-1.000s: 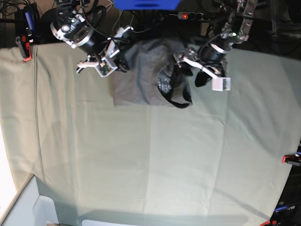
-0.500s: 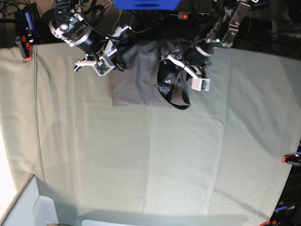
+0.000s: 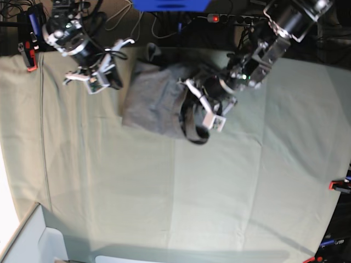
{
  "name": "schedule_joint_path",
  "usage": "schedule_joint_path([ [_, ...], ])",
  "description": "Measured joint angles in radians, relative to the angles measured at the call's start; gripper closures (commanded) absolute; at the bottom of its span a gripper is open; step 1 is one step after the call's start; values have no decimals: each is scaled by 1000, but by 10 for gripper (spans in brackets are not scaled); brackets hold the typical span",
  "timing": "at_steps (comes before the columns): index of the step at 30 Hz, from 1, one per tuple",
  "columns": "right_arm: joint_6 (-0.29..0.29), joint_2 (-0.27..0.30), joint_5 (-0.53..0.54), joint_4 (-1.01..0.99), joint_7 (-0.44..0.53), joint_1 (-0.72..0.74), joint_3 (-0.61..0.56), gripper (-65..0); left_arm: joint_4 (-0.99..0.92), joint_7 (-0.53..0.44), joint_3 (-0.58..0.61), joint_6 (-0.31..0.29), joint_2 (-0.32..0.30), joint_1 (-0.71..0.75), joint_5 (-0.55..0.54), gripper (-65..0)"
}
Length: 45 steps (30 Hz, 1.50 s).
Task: Layout the t-shirt on the table in an organized manner, then fold the t-shirt properly
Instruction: 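Grasp the folded bundle with both grippers and fold it over once more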
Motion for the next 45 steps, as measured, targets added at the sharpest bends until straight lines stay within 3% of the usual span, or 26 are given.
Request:
schedule_joint_path([
  [7, 0, -39, 0, 0, 1, 24, 142, 0, -99, -14, 317, 0, -15, -293, 4, -2],
  [11, 0, -49, 0, 0, 0, 30, 212, 0, -199, -5, 514, -2, 23, -439, 7, -2],
  [16, 0, -59, -2, 0, 0, 29, 229, 0, -320, -14, 625, -222, 134, -558, 19, -2],
  [20, 0, -65, -2, 0, -1, 30, 254, 0, -400, -19, 637, -338, 241, -591, 132, -3],
  [24, 0, -64, -2, 0, 0, 28, 266, 0, -459, -23, 637, -365, 299, -591, 307, -5],
  [28, 0, -64, -2, 0, 0, 28, 264, 0, -503, -23, 636, -367, 338, -591, 392, -39],
  [30, 0, -64, -2, 0, 0, 28, 264, 0, -504, -23, 636, -367, 340, -591, 405, -120],
  [35, 0, -65, -2, -4, 0, 28, 261, 0, -500, -23, 633, -366, 334, -595, 405, -392],
  [39, 0, -64, -2, -4, 0, 28, 259, 0, -459, -8, 551, -368, 324, -592, 413, -422],
  [45, 0, -65, -2, -5, 0, 27, 260, 0, -306, -14, 415, -374, 249, -599, 411, -422],
])
